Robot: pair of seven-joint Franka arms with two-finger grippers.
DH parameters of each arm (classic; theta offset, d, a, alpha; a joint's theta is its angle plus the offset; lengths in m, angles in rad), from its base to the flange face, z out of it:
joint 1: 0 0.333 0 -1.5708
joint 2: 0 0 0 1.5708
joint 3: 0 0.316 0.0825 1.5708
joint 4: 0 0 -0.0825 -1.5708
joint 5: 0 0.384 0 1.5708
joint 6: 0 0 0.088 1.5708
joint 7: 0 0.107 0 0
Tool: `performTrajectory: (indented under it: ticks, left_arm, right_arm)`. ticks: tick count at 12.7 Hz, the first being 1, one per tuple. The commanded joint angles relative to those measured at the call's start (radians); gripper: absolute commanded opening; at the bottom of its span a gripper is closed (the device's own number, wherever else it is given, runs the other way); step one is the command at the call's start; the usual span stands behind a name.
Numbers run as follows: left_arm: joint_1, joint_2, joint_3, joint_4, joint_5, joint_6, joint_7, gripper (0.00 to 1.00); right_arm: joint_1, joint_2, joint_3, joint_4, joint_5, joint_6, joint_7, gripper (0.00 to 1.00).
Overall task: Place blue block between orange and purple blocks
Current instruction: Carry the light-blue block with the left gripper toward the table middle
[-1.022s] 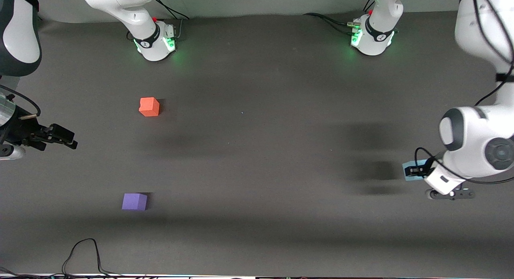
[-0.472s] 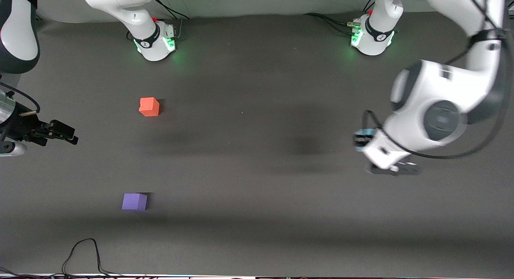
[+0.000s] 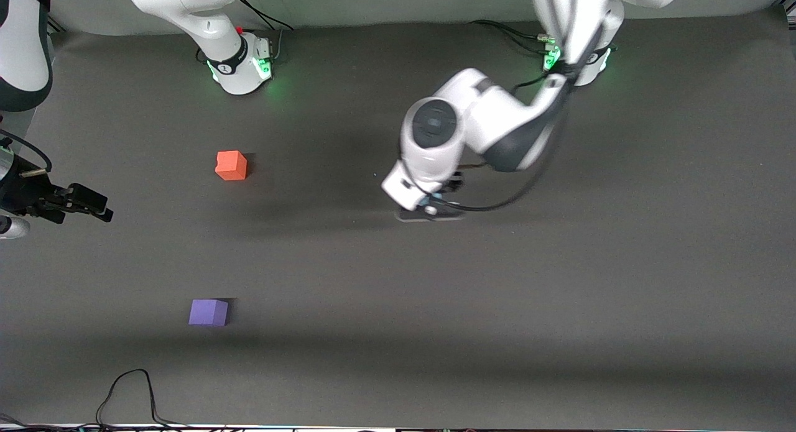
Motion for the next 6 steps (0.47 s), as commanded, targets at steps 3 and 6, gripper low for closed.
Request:
performTrajectory:
  ticks: [3, 6]
  left_arm:
    - [-0.182, 0.158, 0.023, 0.054, 0.12, 0.192, -0.205, 0.39]
    - [-0.198, 0.242, 0.026, 0.059, 0.183, 0.263, -0.247, 0.39]
  right_arm:
    - [0.003, -0.01, -0.004, -0.02, -0.007, 0.011, -0.021, 1.0]
    - [0.001, -0.002, -0.004, -0.02, -0.005, 0.011, -0.021, 1.0]
